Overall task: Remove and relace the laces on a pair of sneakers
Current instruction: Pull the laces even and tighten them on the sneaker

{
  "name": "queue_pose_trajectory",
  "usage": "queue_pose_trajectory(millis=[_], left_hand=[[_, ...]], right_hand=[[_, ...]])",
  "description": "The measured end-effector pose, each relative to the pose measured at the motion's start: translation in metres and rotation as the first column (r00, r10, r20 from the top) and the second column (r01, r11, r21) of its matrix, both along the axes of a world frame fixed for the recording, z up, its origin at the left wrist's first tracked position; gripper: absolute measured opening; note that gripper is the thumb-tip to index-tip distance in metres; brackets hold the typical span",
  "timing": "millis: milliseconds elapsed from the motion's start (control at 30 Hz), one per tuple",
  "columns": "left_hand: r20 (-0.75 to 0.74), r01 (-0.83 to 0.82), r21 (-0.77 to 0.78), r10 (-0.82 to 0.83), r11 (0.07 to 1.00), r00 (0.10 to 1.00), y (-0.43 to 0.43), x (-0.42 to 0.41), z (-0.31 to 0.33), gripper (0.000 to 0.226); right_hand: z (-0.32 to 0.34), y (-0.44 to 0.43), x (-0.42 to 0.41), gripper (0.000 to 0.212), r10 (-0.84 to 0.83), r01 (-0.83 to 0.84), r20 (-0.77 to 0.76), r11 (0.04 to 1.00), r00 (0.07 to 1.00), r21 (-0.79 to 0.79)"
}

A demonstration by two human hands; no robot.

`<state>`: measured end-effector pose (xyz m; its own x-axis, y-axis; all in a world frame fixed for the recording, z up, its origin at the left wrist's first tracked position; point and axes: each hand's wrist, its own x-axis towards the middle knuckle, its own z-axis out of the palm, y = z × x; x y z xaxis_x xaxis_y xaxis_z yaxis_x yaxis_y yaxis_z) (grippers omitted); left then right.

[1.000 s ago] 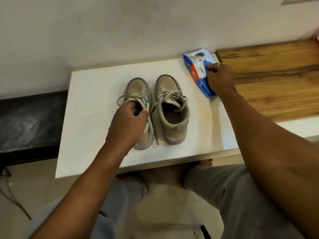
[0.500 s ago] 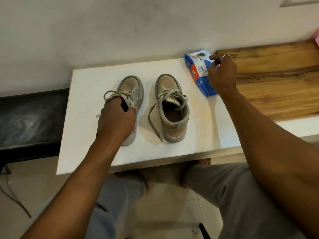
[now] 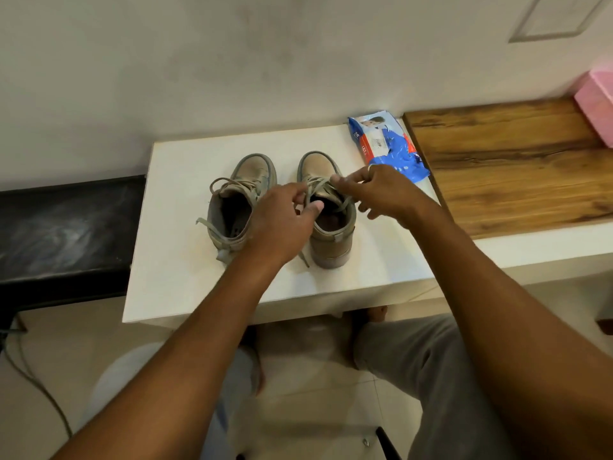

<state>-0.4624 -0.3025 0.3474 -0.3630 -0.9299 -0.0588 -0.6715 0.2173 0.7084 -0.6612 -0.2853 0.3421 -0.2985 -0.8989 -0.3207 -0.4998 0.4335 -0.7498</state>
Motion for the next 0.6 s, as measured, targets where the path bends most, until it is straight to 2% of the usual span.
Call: queue_pose_trajectory(millis=[100,233,333,467,533,600], left_hand=[[-0.006,-0.04,-0.112,0.04,0.993,0.999,-0.003,-0.01,-0.017,0.047],[0.03,0.026,-0.325,-0.017,0.945,0.999,-0.003,-0.02,-0.023,0.044],[0.165,0.105,-0.34,-0.05,0.935,0.985,-0.009,-0.03,-0.02,0.045],[0.347,0.189,-0.349,-0.061,0.918,0.936,-0.016,-0.044,-0.018,0.036],[0.41,0.217,-0.347,-0.061,0.913,0.91,-0.018,-0.051,-0.018,0.03],[0.418,0.21,-0.353,-0.047,0.912,0.907,-0.019,-0.056,-0.018,0.023]], right_hand=[[-0.003,0.005,0.009,0.043,-0.008,0.008,0.012,1.0,1.0,0.007],[0.006,0.0,-0.002,0.034,0.038,-0.045,0.088,0.996,0.995,0.078],[0.014,-0.003,-0.015,0.024,0.064,-0.083,0.172,0.991,0.983,0.105],[0.017,-0.007,-0.022,0.023,-0.056,0.024,0.311,0.994,0.949,0.104],[0.011,-0.01,-0.024,0.02,-0.065,0.03,0.284,0.991,0.957,0.127],[0.004,-0.013,-0.029,0.019,-0.036,0.014,0.148,0.989,0.988,0.147]])
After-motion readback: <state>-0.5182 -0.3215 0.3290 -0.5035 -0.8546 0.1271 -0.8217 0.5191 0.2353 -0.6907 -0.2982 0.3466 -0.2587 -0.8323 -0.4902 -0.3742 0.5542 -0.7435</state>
